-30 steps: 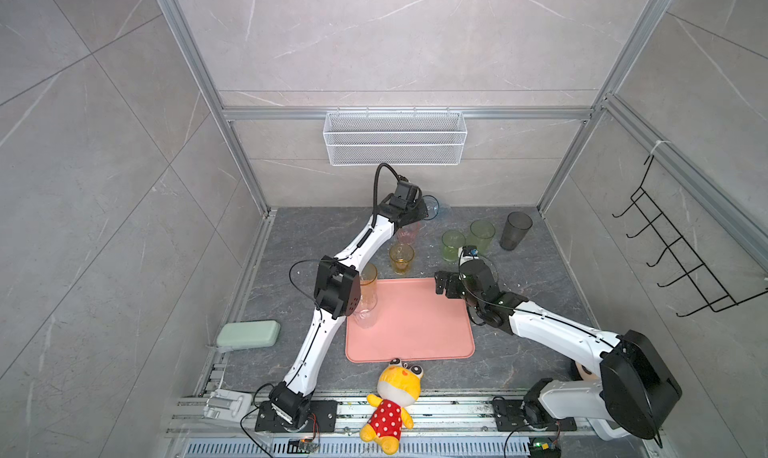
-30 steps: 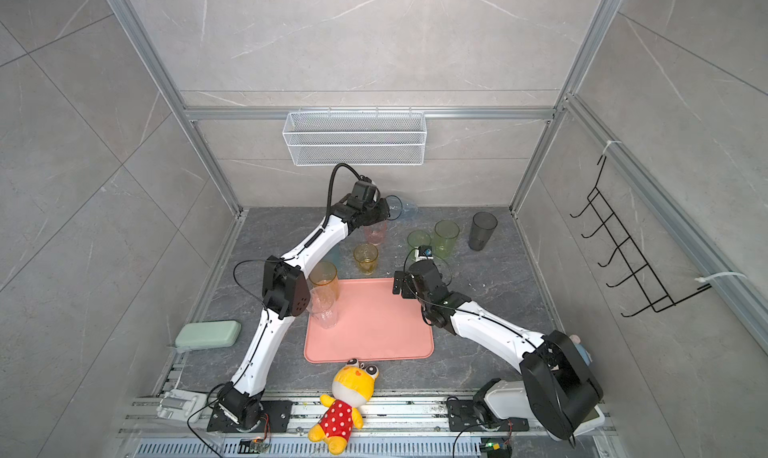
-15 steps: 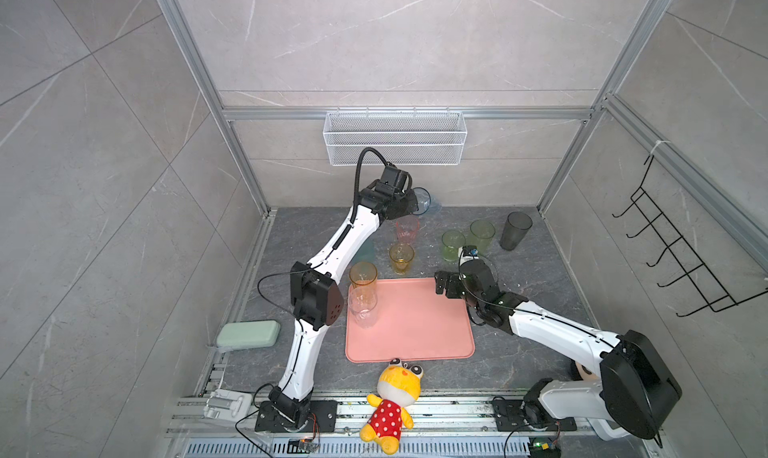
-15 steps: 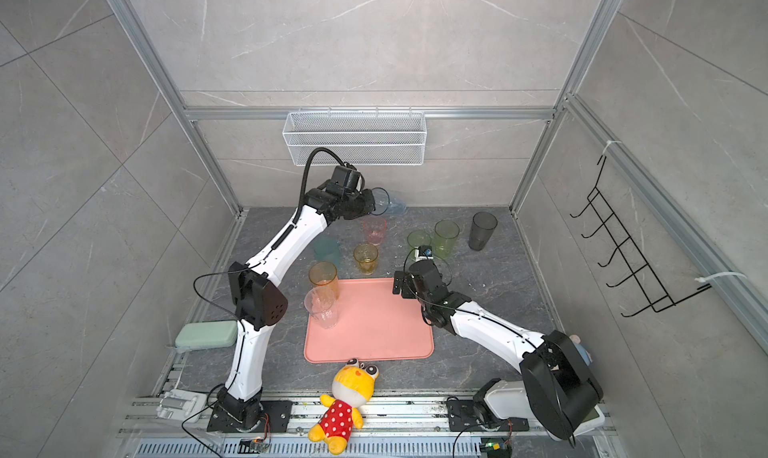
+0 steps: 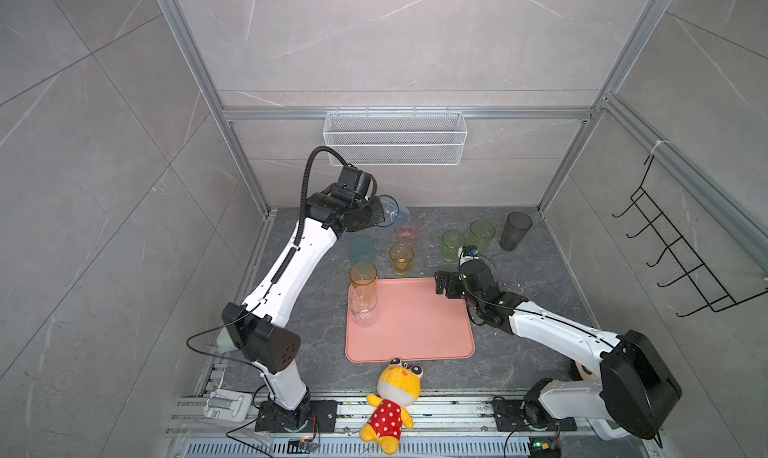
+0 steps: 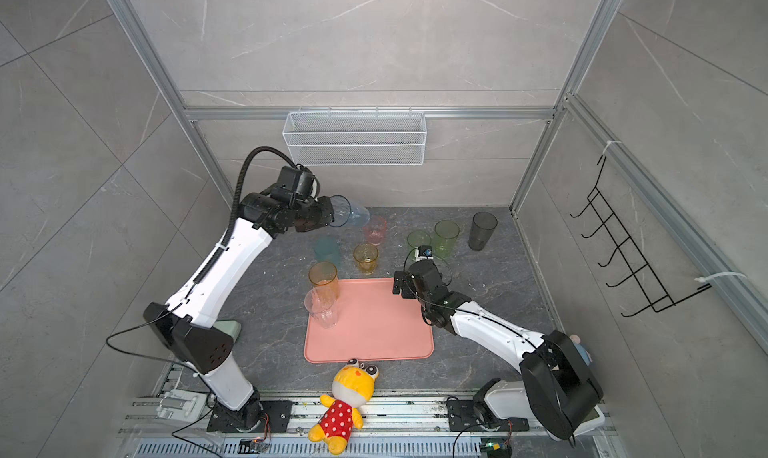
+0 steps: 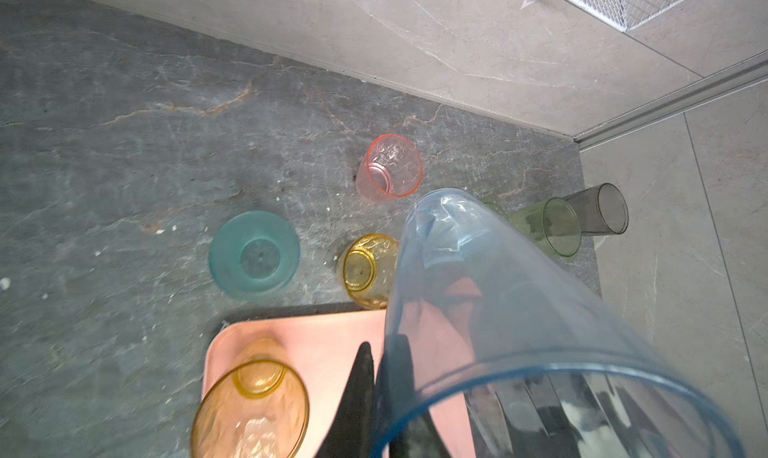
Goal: Place the glasses into the tray
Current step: 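Lift the light blue glass with the left gripper and swing it toward the tray, then carry the light blue glass over the tray edge nearest the robot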
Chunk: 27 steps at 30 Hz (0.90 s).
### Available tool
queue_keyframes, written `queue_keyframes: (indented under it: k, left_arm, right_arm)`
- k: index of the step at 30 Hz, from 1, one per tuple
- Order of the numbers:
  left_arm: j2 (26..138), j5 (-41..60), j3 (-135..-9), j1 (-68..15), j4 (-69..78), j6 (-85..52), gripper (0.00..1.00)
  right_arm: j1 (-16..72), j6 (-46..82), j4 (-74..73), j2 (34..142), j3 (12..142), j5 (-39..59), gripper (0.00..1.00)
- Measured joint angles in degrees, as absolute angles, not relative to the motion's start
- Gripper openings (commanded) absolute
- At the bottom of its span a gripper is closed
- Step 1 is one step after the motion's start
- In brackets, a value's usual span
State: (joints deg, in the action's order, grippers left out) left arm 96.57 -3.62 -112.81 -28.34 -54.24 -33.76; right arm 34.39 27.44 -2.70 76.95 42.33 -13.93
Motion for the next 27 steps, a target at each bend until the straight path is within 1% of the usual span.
queue_keyframes:
  k: [9,16,23,27]
  left_arm:
    - [84.88,-11.7,-109.14,-27.86,-65.28,-33.19,0.0]
    - [78.32,-16.43,-107.77,-27.86,-76.51,-33.67,0.0]
    - [73.41,-17.45,-101.12,-27.86,-85.95,-36.42,0.0]
    - [71.88,-17.45,-95.37,-27.86,-86.39,-38.41,0.0]
  right_arm:
    - [34.39,27.44,-2.33,76.95,42.33,-13.98,0.99]
    - [34.39,27.44,-2.33,76.99,42.35,-13.96,0.99]
    - [34.39,27.44,-2.35,76.99,42.33,-13.96,0.99]
    - [34.39,27.44,-2.35,76.99,42.33,-13.93,0.99]
